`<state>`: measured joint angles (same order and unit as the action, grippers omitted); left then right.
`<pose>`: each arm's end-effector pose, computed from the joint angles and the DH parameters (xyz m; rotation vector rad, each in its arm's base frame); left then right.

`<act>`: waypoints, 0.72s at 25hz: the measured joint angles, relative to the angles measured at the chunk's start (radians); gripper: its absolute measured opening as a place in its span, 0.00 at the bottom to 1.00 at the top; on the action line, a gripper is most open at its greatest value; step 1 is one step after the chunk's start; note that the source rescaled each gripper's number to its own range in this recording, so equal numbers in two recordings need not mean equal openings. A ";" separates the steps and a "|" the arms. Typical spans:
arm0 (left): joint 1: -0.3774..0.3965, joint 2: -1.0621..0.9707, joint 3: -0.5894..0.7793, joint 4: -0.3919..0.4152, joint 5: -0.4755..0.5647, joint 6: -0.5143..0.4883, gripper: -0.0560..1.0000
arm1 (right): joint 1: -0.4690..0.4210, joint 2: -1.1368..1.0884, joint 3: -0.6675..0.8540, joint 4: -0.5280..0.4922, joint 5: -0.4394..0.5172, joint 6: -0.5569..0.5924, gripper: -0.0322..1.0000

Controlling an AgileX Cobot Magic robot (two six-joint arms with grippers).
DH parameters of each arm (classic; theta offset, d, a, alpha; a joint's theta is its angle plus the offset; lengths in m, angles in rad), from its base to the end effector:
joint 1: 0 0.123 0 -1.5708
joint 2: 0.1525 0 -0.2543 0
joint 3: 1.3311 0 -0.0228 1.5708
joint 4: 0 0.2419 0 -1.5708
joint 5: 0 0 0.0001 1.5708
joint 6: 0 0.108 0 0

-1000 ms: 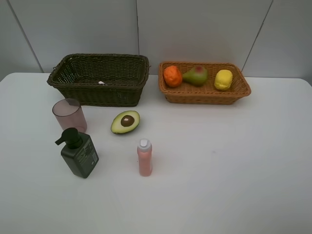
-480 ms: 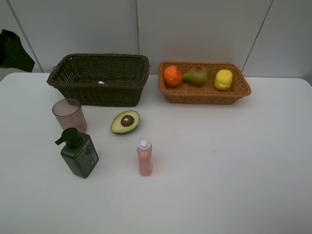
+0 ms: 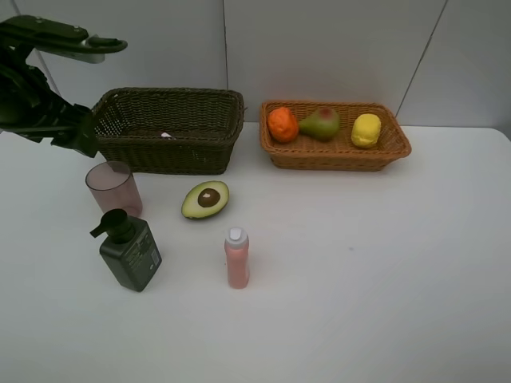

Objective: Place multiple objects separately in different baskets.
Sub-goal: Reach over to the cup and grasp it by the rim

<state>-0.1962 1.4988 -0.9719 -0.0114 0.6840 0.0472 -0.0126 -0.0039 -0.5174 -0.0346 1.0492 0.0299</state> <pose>0.2898 -0.0584 0.1967 0.3176 2.6771 -0.0580 0.0315 -0.0036 0.2715 0.0445 2.0107 -0.0301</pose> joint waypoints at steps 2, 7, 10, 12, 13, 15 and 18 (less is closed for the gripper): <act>0.000 0.034 -0.004 0.000 -0.022 0.000 1.00 | 0.000 0.000 0.000 0.000 0.000 0.000 1.00; 0.003 0.105 -0.007 0.000 -0.066 0.000 1.00 | 0.000 0.000 0.000 0.000 0.000 0.000 1.00; 0.019 0.144 -0.012 0.001 -0.076 0.000 1.00 | 0.000 0.000 0.000 0.000 0.000 0.000 1.00; 0.030 0.167 -0.012 0.011 -0.077 -0.002 1.00 | 0.000 0.000 0.000 0.000 0.000 0.000 1.00; 0.037 0.178 -0.012 0.011 -0.077 -0.002 1.00 | 0.000 0.000 0.000 0.000 0.000 0.000 1.00; 0.044 0.200 -0.012 0.011 -0.082 -0.002 1.00 | 0.000 0.000 0.000 0.000 0.000 0.000 1.00; 0.048 0.239 -0.012 0.011 -0.105 -0.002 1.00 | 0.000 0.000 0.000 0.000 0.000 0.000 1.00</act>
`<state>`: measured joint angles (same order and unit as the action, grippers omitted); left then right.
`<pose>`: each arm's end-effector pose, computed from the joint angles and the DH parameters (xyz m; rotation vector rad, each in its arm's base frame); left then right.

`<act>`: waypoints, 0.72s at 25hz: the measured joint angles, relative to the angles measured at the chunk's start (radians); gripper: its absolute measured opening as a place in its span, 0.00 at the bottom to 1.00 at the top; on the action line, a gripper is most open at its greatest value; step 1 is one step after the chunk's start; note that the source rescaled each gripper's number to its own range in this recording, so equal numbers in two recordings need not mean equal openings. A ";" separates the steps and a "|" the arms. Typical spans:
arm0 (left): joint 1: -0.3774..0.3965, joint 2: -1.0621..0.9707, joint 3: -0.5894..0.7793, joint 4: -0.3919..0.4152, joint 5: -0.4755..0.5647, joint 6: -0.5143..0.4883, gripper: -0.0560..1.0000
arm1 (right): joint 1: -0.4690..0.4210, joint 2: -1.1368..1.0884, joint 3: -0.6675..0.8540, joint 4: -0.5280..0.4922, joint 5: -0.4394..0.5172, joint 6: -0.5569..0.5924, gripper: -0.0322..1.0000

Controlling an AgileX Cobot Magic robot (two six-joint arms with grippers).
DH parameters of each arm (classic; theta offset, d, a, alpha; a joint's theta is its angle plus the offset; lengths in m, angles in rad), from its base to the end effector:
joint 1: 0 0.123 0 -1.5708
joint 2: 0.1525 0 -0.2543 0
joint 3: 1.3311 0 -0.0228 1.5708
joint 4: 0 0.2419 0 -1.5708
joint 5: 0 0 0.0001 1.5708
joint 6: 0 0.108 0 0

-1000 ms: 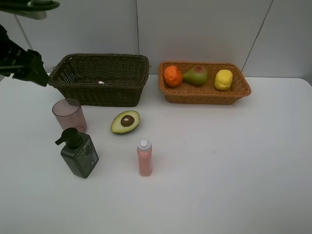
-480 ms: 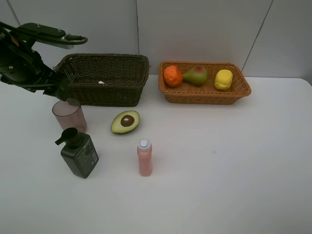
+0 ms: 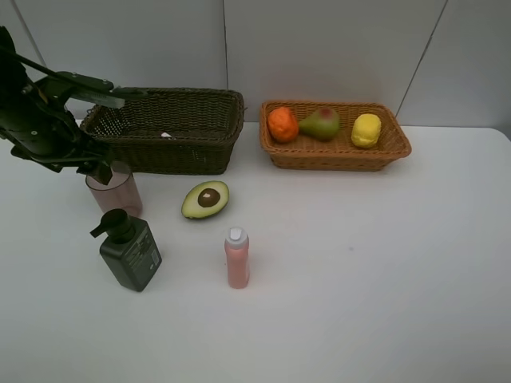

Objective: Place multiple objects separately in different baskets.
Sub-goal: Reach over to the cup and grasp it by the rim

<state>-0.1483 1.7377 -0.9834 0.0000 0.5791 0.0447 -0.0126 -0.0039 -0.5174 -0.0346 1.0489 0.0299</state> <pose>0.3149 -0.0470 0.1303 0.2715 2.8042 -0.0239 0.0315 -0.0036 0.2716 0.0445 2.0104 -0.0301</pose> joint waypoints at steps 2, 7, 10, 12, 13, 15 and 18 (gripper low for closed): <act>0.003 0.028 0.000 0.000 -0.022 0.000 1.00 | 0.000 0.000 0.000 0.000 0.000 0.000 1.00; 0.005 0.086 0.000 0.000 -0.080 0.000 1.00 | 0.000 0.000 0.000 0.000 0.000 0.000 1.00; 0.005 0.109 0.000 -0.008 -0.085 0.000 1.00 | 0.000 0.000 0.000 0.000 0.000 0.000 1.00; 0.005 0.116 0.000 -0.010 -0.087 0.000 1.00 | 0.000 0.000 0.000 0.000 0.000 0.000 1.00; 0.005 0.120 0.000 -0.012 -0.090 0.000 1.00 | 0.000 0.000 0.000 0.000 0.000 0.000 1.00; 0.005 0.125 0.000 -0.019 -0.094 0.000 0.98 | 0.000 0.000 0.000 0.000 0.000 0.000 1.00; 0.005 0.129 0.000 -0.033 -0.100 0.000 0.78 | 0.000 0.000 0.000 0.000 0.000 0.000 1.00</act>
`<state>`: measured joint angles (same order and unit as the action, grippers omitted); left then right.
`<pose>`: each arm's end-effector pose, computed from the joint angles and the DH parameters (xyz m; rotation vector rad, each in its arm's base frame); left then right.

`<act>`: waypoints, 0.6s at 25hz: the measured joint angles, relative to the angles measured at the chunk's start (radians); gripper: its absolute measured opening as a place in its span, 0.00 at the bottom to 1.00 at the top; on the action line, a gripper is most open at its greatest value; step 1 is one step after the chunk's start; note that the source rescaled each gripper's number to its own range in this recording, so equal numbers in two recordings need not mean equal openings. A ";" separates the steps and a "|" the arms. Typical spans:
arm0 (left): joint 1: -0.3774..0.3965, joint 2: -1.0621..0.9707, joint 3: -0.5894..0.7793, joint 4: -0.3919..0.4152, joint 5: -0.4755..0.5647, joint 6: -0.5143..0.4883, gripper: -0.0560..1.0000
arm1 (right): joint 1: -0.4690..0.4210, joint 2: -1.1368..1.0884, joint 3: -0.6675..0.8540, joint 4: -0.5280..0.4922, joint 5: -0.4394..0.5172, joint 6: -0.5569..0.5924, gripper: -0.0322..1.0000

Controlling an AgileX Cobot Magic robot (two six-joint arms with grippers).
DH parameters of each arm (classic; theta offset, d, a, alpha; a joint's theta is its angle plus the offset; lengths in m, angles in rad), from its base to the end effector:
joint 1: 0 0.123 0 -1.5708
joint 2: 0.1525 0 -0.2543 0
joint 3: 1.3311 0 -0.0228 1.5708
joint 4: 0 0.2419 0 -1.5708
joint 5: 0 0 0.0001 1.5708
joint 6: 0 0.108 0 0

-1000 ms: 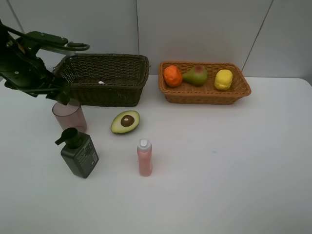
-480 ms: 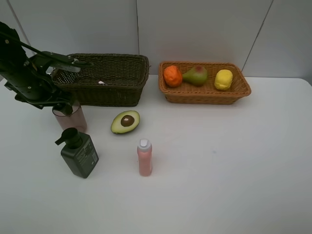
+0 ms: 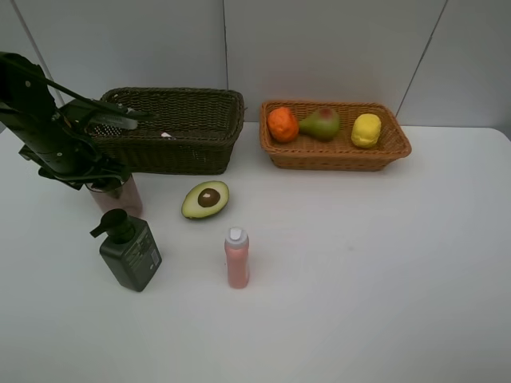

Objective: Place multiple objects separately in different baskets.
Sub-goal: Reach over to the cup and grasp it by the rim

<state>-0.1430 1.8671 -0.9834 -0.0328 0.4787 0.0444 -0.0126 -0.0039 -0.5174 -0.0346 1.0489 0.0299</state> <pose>0.3236 -0.0482 0.0918 0.2283 2.8378 -0.0485 0.0315 -0.0036 0.2716 0.0445 2.0104 -0.0301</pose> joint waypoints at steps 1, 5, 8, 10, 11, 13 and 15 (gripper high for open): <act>0.000 0.000 0.000 -0.002 -0.001 0.000 0.68 | 0.000 0.000 0.000 0.000 0.000 0.000 1.00; 0.000 0.000 -0.001 -0.010 -0.003 -0.002 0.07 | 0.000 0.000 0.000 0.000 0.000 0.000 1.00; 0.000 0.000 -0.003 -0.009 -0.017 -0.003 0.06 | 0.000 0.000 0.000 0.000 -0.001 0.000 1.00; 0.000 0.000 -0.003 -0.009 -0.019 -0.003 0.06 | 0.000 0.000 0.000 0.000 -0.001 0.000 1.00; 0.000 0.000 -0.003 -0.009 -0.022 -0.003 0.06 | 0.000 0.000 0.000 0.000 -0.001 0.000 1.00; 0.000 0.000 -0.003 -0.009 -0.024 -0.003 0.06 | 0.000 0.000 0.000 0.000 -0.001 0.000 1.00; 0.000 0.000 -0.003 -0.009 -0.024 -0.003 0.06 | 0.000 0.000 0.000 0.000 -0.001 0.000 1.00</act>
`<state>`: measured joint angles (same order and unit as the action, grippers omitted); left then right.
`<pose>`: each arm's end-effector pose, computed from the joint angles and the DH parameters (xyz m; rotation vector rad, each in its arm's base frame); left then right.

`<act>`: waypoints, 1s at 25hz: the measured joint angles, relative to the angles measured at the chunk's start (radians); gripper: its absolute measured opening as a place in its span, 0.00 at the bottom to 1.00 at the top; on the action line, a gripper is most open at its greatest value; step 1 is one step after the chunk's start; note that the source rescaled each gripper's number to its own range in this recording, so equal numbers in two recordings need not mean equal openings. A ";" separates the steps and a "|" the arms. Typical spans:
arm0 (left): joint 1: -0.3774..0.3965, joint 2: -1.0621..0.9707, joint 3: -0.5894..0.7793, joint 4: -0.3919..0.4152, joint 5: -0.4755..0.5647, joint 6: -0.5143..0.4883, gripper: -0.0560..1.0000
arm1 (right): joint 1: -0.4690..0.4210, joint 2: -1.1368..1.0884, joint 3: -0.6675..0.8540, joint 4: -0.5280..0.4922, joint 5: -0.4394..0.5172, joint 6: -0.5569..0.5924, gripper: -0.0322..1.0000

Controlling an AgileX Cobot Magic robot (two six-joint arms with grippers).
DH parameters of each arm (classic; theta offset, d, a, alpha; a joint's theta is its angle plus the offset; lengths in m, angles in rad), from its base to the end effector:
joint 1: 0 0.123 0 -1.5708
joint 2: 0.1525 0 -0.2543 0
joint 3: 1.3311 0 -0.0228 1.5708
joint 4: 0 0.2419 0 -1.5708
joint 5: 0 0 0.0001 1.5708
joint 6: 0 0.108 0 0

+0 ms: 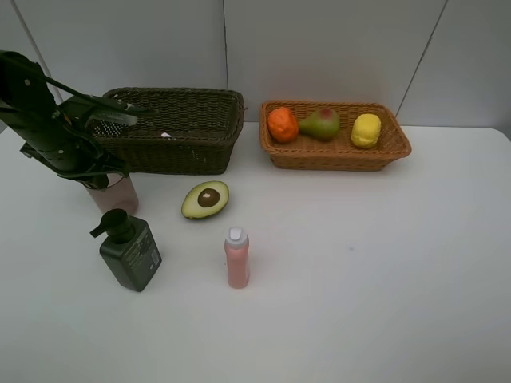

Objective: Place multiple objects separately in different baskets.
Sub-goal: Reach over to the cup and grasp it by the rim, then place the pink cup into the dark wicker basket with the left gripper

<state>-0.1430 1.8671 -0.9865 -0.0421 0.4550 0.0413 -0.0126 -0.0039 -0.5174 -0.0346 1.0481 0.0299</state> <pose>0.3268 -0.0491 0.0933 0.2106 2.8125 -0.0580 0.0316 -0.0036 0.2716 0.0445 2.0096 -0.0301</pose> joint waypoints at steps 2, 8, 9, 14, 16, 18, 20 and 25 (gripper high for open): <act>0.000 0.000 0.000 0.000 0.000 0.000 0.06 | 0.000 0.000 0.000 0.000 0.000 0.000 1.00; 0.000 -0.020 0.000 0.000 0.044 -0.001 0.06 | 0.000 0.000 0.000 0.000 0.000 0.000 1.00; 0.000 -0.030 0.000 0.000 0.055 -0.001 0.06 | 0.000 0.000 0.000 0.000 0.000 0.000 1.00; 0.000 -0.109 0.000 0.000 0.127 -0.001 0.06 | 0.000 0.000 0.000 0.000 0.000 0.000 1.00; 0.000 -0.150 0.000 0.000 0.160 -0.001 0.06 | 0.000 0.000 0.000 0.000 0.000 0.000 1.00; 0.000 -0.188 0.000 0.000 0.190 -0.001 0.06 | 0.000 0.000 0.000 0.000 0.000 0.000 1.00; 0.000 -0.231 0.000 0.000 0.214 -0.001 0.06 | 0.000 0.000 0.000 0.000 0.000 0.000 1.00; 0.000 -0.318 -0.010 -0.007 0.261 -0.001 0.06 | 0.000 0.000 0.000 0.000 0.000 0.000 1.00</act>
<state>-0.1430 1.5493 -0.9965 -0.0493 0.7162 0.0403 -0.0126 -0.0039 -0.5174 -0.0346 1.0481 0.0299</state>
